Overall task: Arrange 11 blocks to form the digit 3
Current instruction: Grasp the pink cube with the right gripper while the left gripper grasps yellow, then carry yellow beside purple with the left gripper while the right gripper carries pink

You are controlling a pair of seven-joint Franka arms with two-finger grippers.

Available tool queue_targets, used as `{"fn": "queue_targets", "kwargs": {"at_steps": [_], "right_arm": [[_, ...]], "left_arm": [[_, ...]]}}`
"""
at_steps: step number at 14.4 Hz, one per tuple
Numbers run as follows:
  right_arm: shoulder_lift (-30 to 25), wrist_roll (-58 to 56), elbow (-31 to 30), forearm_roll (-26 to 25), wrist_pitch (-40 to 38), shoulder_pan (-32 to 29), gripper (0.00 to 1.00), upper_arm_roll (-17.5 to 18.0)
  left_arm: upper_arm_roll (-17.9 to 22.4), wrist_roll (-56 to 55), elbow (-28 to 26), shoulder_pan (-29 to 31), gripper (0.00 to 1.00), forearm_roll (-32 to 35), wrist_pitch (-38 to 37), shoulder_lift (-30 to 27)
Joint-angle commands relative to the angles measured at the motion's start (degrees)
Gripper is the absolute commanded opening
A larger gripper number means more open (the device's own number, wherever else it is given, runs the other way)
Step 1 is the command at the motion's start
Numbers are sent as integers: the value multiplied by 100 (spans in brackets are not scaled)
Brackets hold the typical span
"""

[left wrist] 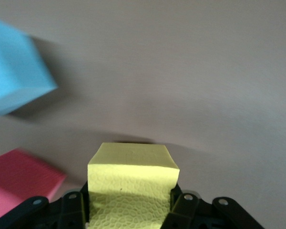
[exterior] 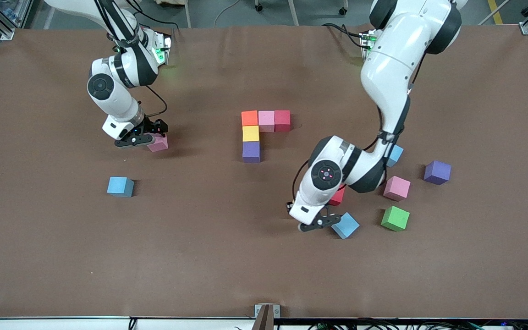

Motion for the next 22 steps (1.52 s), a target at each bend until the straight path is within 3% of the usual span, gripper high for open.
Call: {"fn": "queue_targets", "kwargs": {"at_steps": [1, 4, 7, 10, 12, 18, 22], "right_arm": [[-45, -80, -170, -5, 156, -115, 96, 85], [51, -80, -170, -5, 208, -98, 83, 85], [183, -80, -152, -5, 349, -89, 68, 85], [184, -54, -108, -5, 341, -89, 28, 94], [184, -37, 32, -5, 288, -71, 5, 112], [560, 368, 1120, 3, -344, 525, 1, 129], [1061, 980, 2060, 12, -643, 1000, 0, 129]], "left_arm": [[-19, -411, -367, 240, 23, 30, -586, -689], [-46, -1331, -666, 364, 23, -311, -727, -1226], [-37, -2913, -675, 223, 23, -515, -1026, -1351], [-186, -4924, -815, 84, 23, -428, -1097, -1289], [-195, -5631, -939, -49, 23, -331, -1070, -1272], [-239, -7529, -1492, -233, 25, -331, -1026, -1439], [-291, -8346, -1844, -479, 25, -331, -483, -1482]]}}
